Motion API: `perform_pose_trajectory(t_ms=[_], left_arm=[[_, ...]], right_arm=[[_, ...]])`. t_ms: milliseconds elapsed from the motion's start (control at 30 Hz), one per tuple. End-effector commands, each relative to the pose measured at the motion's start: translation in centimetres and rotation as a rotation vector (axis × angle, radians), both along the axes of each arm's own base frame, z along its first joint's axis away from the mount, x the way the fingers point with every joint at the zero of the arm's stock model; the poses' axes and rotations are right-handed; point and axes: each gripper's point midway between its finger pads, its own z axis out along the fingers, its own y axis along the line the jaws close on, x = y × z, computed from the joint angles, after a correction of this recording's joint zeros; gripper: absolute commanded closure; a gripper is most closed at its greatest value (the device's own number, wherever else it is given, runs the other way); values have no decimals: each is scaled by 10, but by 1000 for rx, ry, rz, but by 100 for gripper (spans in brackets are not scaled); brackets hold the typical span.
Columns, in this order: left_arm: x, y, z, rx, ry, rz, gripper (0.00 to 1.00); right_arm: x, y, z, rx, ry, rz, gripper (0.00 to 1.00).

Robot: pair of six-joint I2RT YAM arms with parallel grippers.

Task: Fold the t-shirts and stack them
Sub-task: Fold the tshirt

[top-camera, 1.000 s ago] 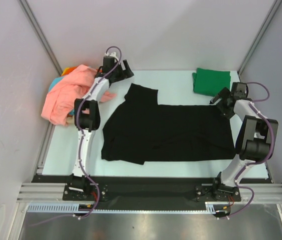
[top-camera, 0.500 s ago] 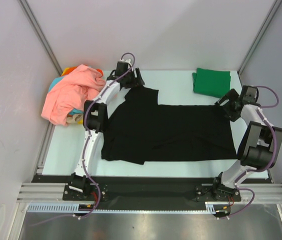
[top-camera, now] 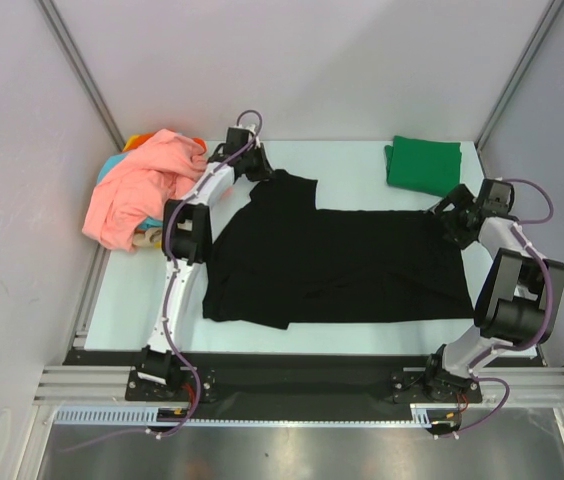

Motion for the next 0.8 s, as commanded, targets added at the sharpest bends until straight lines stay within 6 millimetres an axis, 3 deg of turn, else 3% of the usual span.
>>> perform_pose_trajectory(t_ms=[0, 33, 67, 100, 133, 167, 300, 333, 500, 533, 767], left_arm=[[-23, 1, -20, 2, 93, -25, 100], [-19, -1, -6, -9, 53, -29, 100], [-31, 1, -18, -14, 81, -39, 100], [-33, 3, -17, -18, 70, -34, 100], [-25, 4, 6, -43, -2, -26, 100], [-36, 12, -10, -55, 42, -6, 100], [-36, 18, -3, -82, 7, 30, 100], [-34, 18, 2, -92, -15, 24, 100], [-38, 27, 11, -139, -67, 55, 100], [-37, 27, 10, -138, -66, 60, 100], [-38, 24, 10, -146, -65, 38, 100]], right_arm=[[20, -13, 2, -33, -27, -28, 10], [23, -17, 1, -44, -22, -37, 12], [29, -25, 2, -75, -12, -59, 12], [31, -30, 1, -92, -6, -69, 13], [33, -33, 1, -109, 0, -78, 14], [35, -43, 0, -148, 12, -100, 14], [48, -63, -6, -223, 68, -140, 15], [58, -69, 2, -254, 57, -148, 15], [71, -90, -11, -373, 153, -171, 16], [74, -92, -23, -374, 175, -164, 18], [88, -108, -39, -374, 209, -170, 31]])
